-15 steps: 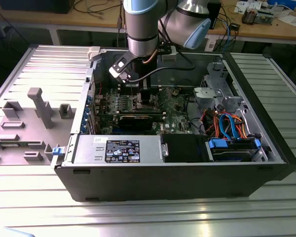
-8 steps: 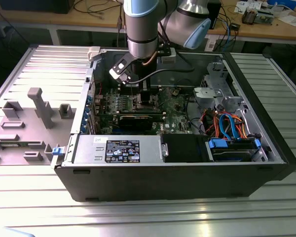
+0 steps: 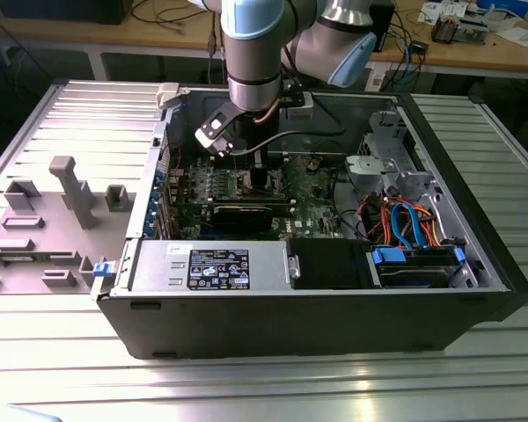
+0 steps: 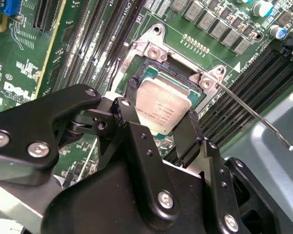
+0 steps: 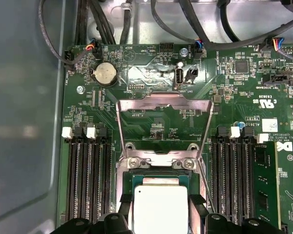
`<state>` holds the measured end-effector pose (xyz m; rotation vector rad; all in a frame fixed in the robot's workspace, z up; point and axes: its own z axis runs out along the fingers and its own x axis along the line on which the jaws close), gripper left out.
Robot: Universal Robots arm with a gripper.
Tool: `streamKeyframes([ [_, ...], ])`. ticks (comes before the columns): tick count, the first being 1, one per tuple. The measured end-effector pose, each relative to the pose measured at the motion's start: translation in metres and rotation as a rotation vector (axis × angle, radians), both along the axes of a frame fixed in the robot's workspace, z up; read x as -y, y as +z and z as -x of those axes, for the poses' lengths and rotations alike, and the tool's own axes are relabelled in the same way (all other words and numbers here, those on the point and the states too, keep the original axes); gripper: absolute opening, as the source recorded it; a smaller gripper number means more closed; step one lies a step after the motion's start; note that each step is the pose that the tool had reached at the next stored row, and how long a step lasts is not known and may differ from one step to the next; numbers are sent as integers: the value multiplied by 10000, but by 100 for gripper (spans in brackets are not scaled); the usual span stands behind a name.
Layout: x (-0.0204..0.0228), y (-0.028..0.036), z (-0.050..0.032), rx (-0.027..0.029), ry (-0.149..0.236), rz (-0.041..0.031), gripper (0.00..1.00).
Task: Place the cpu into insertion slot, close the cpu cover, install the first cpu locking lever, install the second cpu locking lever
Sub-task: 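Place the cpu into insertion slot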
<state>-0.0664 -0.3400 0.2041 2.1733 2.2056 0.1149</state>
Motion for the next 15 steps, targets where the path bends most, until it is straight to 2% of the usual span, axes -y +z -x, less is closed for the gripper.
streamKeyframes([
  [10, 2, -70, 0, -8, -61, 4, 54],
  [15, 1, -72, 0, -6, -65, 1, 54],
])
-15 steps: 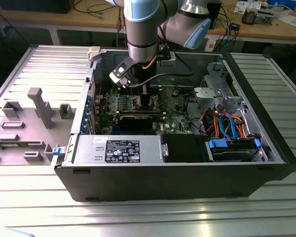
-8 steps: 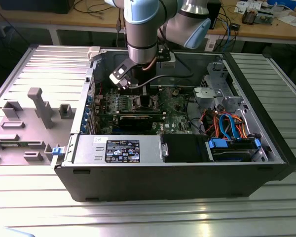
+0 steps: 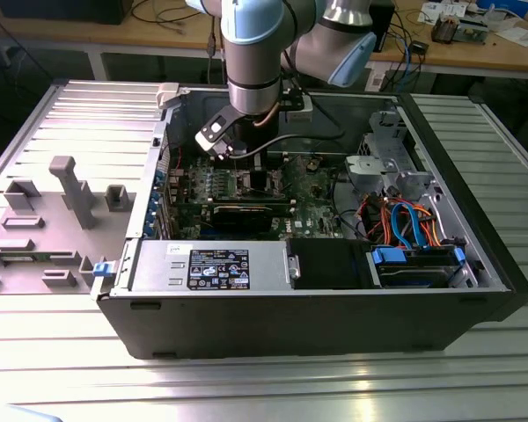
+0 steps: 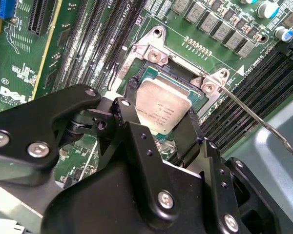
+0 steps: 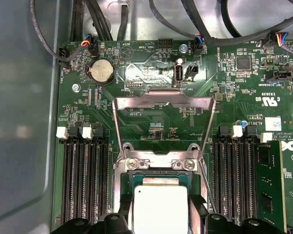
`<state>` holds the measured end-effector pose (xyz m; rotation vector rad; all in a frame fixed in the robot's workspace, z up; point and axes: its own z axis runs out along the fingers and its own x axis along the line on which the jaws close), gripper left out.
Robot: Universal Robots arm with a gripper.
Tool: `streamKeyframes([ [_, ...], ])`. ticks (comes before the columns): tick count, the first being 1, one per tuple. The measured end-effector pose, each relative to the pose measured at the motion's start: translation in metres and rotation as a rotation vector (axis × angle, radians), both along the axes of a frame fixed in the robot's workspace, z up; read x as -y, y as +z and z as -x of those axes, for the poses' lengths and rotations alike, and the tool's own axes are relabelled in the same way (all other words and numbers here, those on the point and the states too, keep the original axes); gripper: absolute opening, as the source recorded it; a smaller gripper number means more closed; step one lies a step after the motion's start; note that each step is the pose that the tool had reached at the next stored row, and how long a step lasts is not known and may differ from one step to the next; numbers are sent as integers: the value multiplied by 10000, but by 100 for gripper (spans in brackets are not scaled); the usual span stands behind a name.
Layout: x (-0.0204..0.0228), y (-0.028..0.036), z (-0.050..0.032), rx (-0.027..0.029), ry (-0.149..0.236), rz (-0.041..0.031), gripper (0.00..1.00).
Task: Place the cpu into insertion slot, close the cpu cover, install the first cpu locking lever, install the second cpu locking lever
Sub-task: 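Place the cpu into insertion slot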
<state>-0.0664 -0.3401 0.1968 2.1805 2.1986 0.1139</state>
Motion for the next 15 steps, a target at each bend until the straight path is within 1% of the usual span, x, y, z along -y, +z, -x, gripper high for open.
streamKeyframes([
  [4, -2, -3, -1, 5, -1, -8, 55],
  [5, -1, -3, -1, 4, 0, -6, 62],
  [9, 0, 8, 0, 0, 0, -1, 62],
  [10, 0, 27, 0, 0, 0, -2, 62],
  [11, 0, 73, 0, 0, 0, -1, 62],
  [14, 0, 165, -2, 1, 0, -2, 62],
  [15, 0, 186, -2, -1, 0, -2, 62],
])
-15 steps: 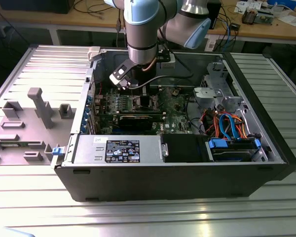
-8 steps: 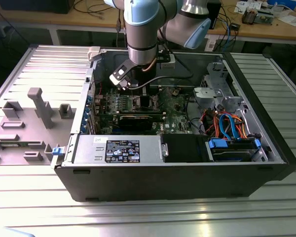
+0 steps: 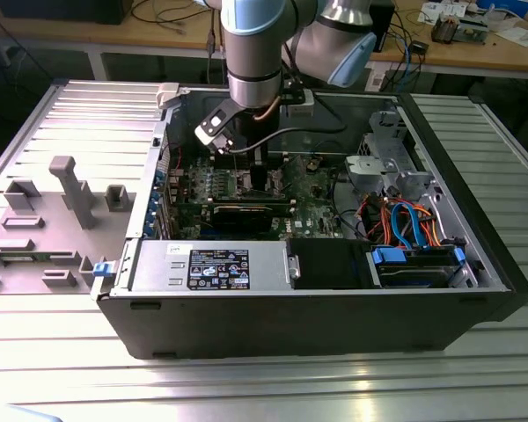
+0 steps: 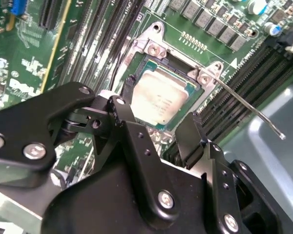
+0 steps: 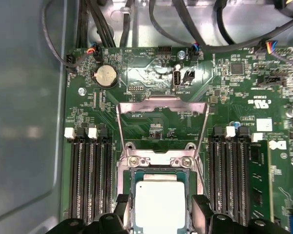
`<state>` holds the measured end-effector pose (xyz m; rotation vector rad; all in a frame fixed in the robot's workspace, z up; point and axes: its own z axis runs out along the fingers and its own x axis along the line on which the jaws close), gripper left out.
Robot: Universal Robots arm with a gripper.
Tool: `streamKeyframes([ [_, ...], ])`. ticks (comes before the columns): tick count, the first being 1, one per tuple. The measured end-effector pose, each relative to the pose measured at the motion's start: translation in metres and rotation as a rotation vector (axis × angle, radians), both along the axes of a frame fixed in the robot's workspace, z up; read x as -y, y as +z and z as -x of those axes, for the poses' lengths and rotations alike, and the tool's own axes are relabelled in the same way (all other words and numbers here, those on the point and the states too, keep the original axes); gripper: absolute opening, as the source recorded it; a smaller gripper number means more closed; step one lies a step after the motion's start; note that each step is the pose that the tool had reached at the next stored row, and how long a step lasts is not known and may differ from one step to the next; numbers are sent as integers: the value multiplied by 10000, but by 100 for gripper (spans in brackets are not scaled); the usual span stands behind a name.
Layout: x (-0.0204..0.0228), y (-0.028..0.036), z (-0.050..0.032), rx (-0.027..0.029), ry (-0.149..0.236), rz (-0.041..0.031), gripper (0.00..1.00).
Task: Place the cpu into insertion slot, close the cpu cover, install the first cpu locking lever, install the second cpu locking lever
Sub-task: 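Place the cpu into insertion slot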
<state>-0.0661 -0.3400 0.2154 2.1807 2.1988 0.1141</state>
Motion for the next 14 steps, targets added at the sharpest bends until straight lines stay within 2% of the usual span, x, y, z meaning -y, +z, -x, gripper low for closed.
streamKeyframes([
  [2, 0, 37, -1, -3, 0, 1, 62],
  [9, 0, 39, -3, -6, 1, 1, 17],
  [10, 0, 39, -4, -6, 0, 1, 17],
  [11, 0, 39, -4, -7, 1, 1, 11],
  [14, 0, 39, -5, -8, 0, 1, 11],
])
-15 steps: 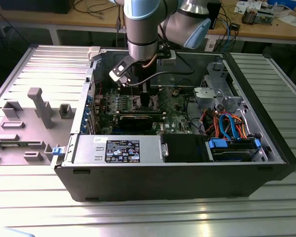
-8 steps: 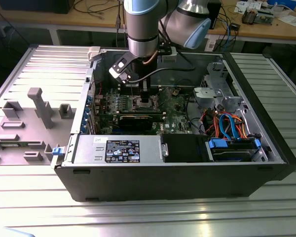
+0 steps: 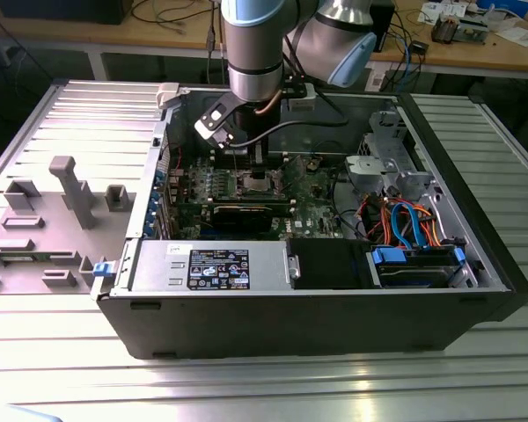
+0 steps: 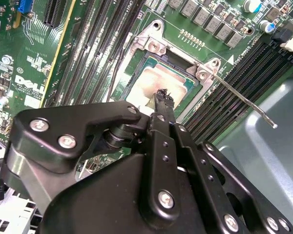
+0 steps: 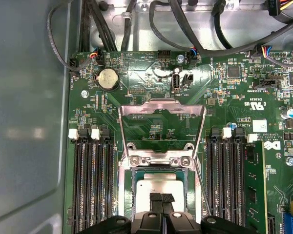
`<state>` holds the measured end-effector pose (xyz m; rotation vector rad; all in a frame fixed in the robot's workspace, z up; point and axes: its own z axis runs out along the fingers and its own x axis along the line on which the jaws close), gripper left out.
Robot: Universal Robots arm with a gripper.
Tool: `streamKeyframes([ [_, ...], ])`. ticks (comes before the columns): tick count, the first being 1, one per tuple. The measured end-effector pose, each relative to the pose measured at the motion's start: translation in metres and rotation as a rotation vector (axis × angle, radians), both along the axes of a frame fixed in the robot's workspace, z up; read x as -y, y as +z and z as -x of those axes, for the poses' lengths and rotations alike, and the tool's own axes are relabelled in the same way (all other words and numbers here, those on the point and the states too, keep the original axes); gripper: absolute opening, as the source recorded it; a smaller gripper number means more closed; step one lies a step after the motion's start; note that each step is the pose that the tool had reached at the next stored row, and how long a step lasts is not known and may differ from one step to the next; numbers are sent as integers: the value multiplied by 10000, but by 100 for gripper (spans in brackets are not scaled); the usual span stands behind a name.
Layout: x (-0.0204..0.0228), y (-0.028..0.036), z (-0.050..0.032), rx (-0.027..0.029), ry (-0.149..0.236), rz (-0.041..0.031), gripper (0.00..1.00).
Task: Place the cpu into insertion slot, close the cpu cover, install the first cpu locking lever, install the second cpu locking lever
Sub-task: 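Place the cpu into insertion slot, then close the cpu cover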
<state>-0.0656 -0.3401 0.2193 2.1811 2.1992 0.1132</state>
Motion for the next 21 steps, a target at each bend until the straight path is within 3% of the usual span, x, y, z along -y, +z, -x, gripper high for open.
streamKeyframes([
  [15, -1, 0, -9, -8, 1, 0, 11],
  [16, -4, 0, -53, -102, 0, 48, 11],
  [17, -4, -4, -125, -391, 0, 121, 11],
  [21, -4, -4, -132, -412, 1, 127, 11],
])
